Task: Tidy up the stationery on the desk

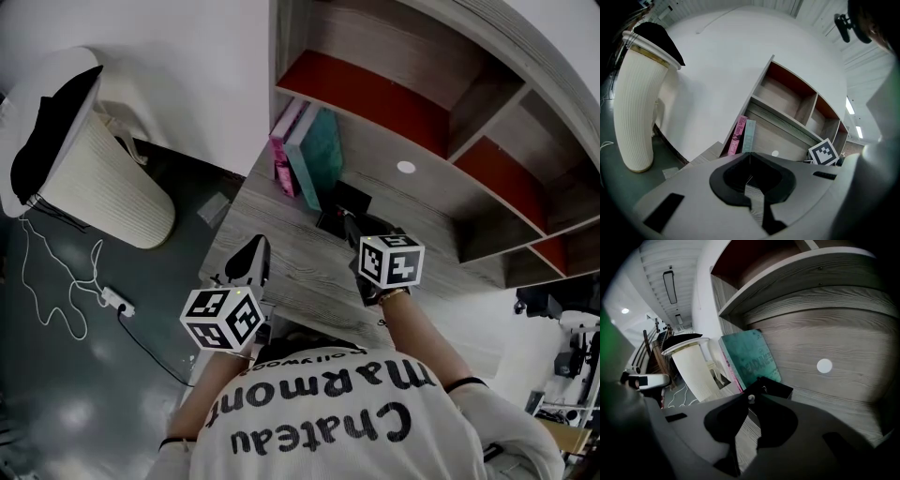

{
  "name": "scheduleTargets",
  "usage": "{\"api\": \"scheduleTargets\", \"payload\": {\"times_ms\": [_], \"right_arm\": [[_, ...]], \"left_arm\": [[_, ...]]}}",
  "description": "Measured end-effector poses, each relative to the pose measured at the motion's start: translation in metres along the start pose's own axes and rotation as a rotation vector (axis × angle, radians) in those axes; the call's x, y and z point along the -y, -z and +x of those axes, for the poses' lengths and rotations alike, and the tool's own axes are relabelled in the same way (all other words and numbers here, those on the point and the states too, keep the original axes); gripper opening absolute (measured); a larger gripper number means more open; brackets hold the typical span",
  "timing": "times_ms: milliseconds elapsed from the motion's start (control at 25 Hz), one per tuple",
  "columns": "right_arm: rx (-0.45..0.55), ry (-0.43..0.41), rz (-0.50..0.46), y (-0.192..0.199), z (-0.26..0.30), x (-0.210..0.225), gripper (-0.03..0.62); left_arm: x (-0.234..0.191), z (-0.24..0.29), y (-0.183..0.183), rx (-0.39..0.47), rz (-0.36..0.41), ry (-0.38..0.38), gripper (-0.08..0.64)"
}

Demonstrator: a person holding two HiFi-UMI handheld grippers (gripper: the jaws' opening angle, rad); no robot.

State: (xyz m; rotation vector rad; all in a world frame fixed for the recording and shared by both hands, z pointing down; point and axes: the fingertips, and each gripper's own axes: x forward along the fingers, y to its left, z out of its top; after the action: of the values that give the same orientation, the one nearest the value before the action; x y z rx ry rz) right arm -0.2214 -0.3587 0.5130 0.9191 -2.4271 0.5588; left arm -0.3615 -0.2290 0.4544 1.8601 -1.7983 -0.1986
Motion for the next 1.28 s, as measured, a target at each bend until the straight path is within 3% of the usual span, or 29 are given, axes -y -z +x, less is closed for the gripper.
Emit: {"api": "scheduleTargets", "payload": {"times_ms": [1280], "right_arm": [[-0.020,0.034,-0.077,0.000,0.021,-0.005,0.066]], "left_arm": [[-0.021,-0.010,-0.005,0.020,-0.033,-0.031,0.015]]}}
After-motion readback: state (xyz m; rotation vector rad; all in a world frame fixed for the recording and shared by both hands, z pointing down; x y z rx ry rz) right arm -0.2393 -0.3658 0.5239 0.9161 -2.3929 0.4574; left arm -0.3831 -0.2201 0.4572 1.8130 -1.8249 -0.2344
